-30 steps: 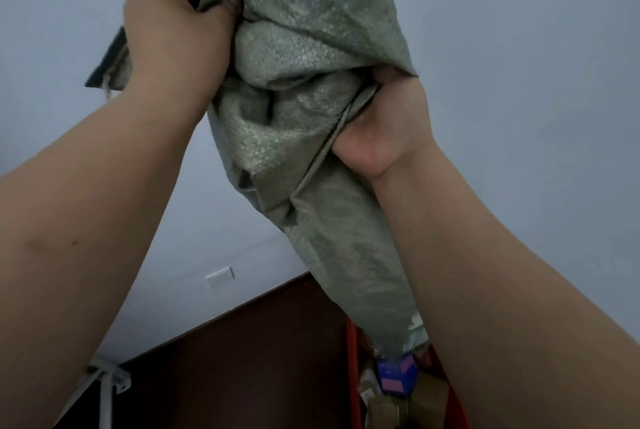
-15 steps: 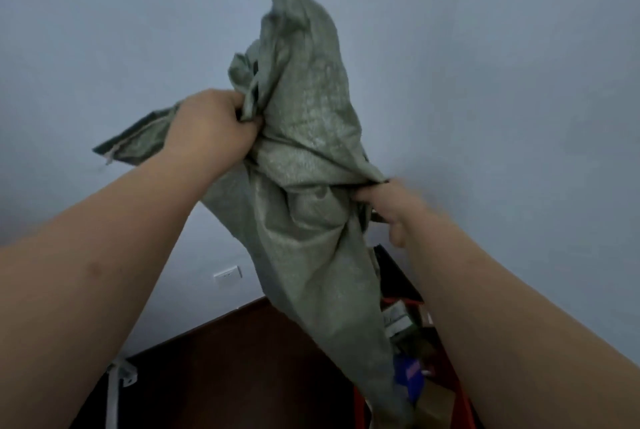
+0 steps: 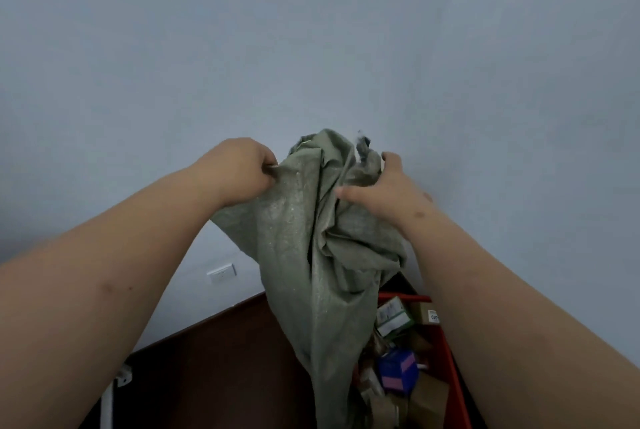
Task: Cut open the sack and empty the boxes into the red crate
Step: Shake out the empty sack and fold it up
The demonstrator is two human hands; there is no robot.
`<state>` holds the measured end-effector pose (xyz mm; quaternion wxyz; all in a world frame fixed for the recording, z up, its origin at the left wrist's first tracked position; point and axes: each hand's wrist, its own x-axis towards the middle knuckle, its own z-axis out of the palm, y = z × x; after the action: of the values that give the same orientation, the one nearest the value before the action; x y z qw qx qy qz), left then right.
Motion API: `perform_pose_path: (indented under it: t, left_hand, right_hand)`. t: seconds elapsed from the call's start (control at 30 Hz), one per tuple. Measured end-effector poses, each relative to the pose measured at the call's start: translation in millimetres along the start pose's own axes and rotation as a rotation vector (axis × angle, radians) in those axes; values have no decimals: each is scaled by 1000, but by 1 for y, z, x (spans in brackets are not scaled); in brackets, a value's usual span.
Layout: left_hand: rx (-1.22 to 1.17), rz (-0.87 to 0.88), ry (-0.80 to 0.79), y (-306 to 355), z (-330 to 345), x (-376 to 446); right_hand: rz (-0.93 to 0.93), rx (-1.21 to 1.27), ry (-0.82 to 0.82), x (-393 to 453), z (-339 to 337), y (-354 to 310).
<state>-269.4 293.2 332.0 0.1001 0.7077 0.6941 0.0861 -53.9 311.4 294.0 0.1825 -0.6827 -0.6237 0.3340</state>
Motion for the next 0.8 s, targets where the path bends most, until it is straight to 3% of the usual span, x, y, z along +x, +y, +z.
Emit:
perform_pose_path:
  t: [0.07, 0.13, 0.2, 0.3, 0.43, 0.5, 0.57, 0.67, 0.73, 0.8]
  left_hand:
    - [125, -35, 90, -6, 0, 2]
    - [363, -90, 222, -19, -1, 1]
    - [465, -186, 269, -40, -1, -3]
    - [447, -291, 145, -74, 12, -7]
    - [204, -393, -63, -85, 31, -9]
    - [50, -438, -106, -78, 36, -10]
    - [-197, -511, -103, -70, 40, -12]
    - [-652, -636, -141, -65, 41, -16]
    - [-696, -661, -115, -74, 40, -18]
    - [-617, -670, -15, -91, 35, -20]
  right_hand:
    - [29, -227, 38, 2, -6, 3]
    - [33, -291, 124, 4, -17, 10]
    - [39, -140, 292, 3, -27, 21]
    - [62, 13, 454, -3, -36, 35]
    - [53, -302, 133, -1, -21, 35]
    - [4, -292, -38, 1, -10, 30]
    - [-18, -113, -95, 2, 0, 25]
    - [90, 480, 248, 5, 4, 26]
    - [179, 937, 492, 7, -1, 31]
    - [153, 1198, 549, 11, -13, 32]
